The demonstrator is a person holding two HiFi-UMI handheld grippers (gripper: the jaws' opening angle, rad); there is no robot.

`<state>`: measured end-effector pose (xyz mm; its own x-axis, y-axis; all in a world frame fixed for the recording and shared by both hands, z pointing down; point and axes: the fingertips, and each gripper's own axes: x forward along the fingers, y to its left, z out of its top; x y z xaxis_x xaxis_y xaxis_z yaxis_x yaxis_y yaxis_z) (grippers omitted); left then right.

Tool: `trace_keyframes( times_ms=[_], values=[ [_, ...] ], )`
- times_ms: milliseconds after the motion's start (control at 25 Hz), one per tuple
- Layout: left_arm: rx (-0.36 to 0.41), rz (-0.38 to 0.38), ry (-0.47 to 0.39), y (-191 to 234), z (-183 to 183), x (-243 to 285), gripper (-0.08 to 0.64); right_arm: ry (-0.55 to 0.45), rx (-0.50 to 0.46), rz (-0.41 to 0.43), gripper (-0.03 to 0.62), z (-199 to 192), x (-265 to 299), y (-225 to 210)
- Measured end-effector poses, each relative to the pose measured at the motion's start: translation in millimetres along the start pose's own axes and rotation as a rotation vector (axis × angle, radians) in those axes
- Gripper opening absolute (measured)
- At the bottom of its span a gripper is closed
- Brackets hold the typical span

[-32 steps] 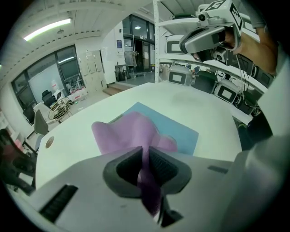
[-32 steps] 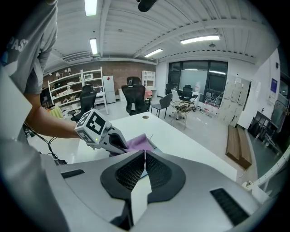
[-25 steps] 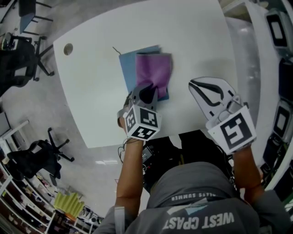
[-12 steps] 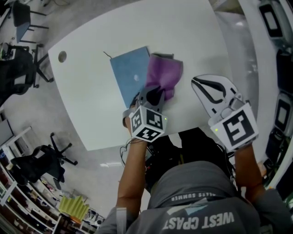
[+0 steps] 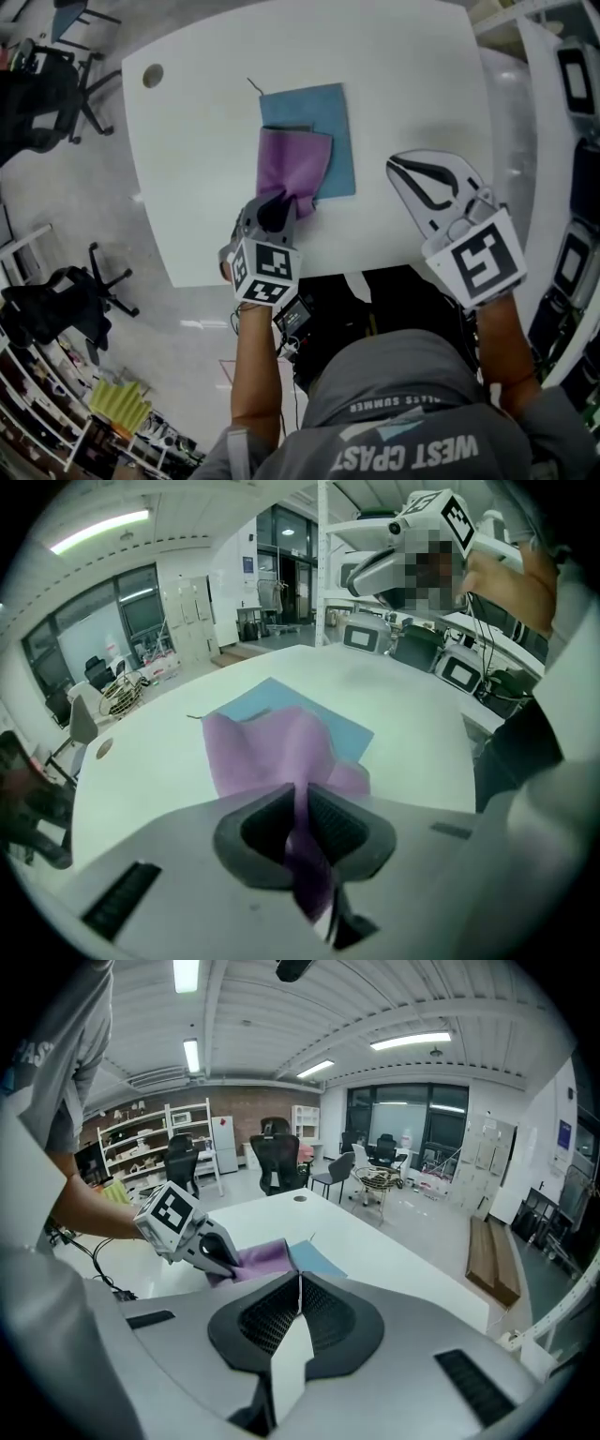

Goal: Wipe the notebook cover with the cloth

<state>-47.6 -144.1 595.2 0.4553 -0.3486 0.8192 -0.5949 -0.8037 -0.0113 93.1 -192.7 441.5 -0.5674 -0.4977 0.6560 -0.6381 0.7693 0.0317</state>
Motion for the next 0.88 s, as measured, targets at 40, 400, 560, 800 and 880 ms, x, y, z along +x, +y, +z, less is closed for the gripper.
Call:
trace_keyframes(
  times_ms=[40, 400, 560, 800, 880],
  values=[
    [-0.006, 0.007, 0.005, 2.6, -3.9, -2.6, 0.043, 0.000, -0.003, 0.005, 0.032, 2.7, 2.8, 1.9],
    [0.077, -0.061, -0.006, -24.8, 25.6, 18.9, 0.042, -0.001, 0.025, -0.015, 0.032, -1.2, 1.5, -0.7],
    [0.140, -0.139, -0.028, -57.9, 55.4, 39.6, 0.043, 0.003, 0.063, -0.051, 0.032, -19.9, -12.4, -14.4],
    [0.221, -0.235, -0.036, -102.0, 86.6, 66.5, 0.043, 0.013, 0.113, -0.099, 0.032, -41.7, -30.5, -32.7],
    [0.210, -0.239, -0.043, -97.8, 92.7, 71.7, 0.041, 0.014, 0.121, -0.106, 0.032, -45.7, -32.7, -37.3]
  ],
)
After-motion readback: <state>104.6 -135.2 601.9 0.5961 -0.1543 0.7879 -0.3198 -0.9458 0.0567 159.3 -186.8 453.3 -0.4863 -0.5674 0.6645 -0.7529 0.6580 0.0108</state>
